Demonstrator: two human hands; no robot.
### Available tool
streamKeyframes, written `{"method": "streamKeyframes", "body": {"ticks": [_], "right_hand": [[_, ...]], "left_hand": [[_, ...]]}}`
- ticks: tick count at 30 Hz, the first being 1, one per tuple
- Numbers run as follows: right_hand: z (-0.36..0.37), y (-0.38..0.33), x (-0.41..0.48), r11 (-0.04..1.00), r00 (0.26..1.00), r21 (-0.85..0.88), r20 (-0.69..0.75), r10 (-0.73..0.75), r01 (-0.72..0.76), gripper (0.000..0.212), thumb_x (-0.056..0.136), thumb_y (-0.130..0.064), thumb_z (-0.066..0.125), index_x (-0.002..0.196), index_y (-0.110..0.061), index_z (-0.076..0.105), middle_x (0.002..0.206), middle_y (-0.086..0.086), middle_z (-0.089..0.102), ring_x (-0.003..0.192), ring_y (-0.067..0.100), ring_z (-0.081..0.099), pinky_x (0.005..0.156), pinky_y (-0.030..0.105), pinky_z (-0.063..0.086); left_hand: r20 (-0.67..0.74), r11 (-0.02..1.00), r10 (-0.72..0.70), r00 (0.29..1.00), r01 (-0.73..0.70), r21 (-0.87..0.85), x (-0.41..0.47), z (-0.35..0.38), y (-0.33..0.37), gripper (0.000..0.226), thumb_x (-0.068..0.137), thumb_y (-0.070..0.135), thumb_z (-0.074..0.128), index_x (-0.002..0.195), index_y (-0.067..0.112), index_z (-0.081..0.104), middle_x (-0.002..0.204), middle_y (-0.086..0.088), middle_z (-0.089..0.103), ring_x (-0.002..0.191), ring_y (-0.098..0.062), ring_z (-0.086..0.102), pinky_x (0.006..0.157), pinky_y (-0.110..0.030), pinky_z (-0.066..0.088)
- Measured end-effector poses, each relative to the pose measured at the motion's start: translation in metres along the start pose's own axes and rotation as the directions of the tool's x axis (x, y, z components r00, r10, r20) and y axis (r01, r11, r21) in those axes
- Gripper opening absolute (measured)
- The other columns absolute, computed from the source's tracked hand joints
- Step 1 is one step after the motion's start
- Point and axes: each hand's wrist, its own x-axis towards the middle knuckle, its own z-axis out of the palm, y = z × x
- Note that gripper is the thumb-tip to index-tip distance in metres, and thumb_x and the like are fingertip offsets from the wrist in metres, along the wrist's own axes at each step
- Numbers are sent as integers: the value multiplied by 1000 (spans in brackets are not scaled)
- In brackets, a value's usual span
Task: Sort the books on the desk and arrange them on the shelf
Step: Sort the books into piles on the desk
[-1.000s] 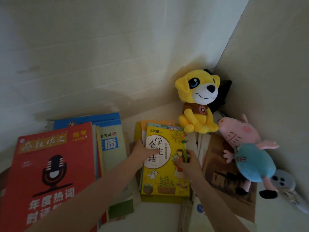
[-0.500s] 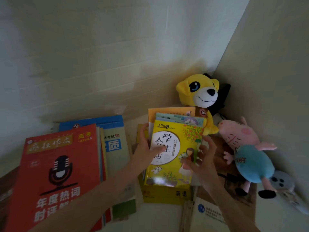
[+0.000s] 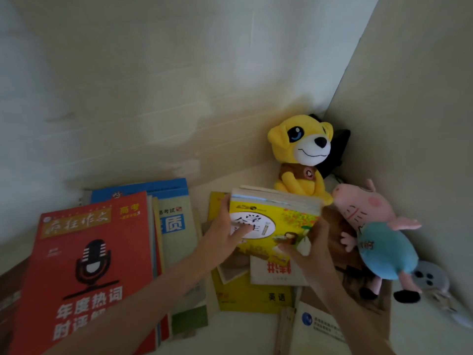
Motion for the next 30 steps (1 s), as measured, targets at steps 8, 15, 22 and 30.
{"method": "streamKeyframes", "body": {"ticks": [8, 15, 22, 30], "right_hand": [[16, -11, -3, 992, 999, 128, 33, -12, 8, 73, 82, 2, 70, 134, -28, 29, 126, -11, 54, 107, -9, 57, 82, 12, 49], [15, -9, -6, 997, 996, 83, -87, 1, 6, 61, 85, 2, 67, 124, -34, 36, 121, -6, 55, 100, -7, 58, 83, 16, 49], [-4, 2, -8, 995, 998, 87, 34, 44, -46, 69, 84, -1, 69, 136, -26, 30, 126, -10, 55, 104, -12, 56, 82, 11, 48], [2, 5, -3, 989, 999, 137, -19, 50, -47, 67, 81, -24, 76, 133, -34, 34, 123, -10, 59, 106, 1, 59, 82, 18, 51]], "left_hand": [[-50, 978, -177, 983, 170, -122, -12, 9, 8, 91, 85, 2, 67, 148, 20, 4, 116, 9, 48, 100, -1, 49, 65, 4, 38], [-38, 966, -162, 986, 150, -211, -17, 20, 3, 75, 91, 2, 58, 142, 34, 13, 125, 12, 43, 83, 22, 48, 65, 0, 42], [-6, 969, -146, 989, 141, -203, -19, 24, 4, 83, 85, -6, 62, 124, 49, 14, 116, 22, 45, 85, 30, 49, 68, 0, 42], [-42, 972, -127, 991, 116, -205, -18, 25, 3, 85, 83, -18, 54, 139, 35, 19, 124, 16, 44, 109, 10, 51, 72, -2, 45]]}}
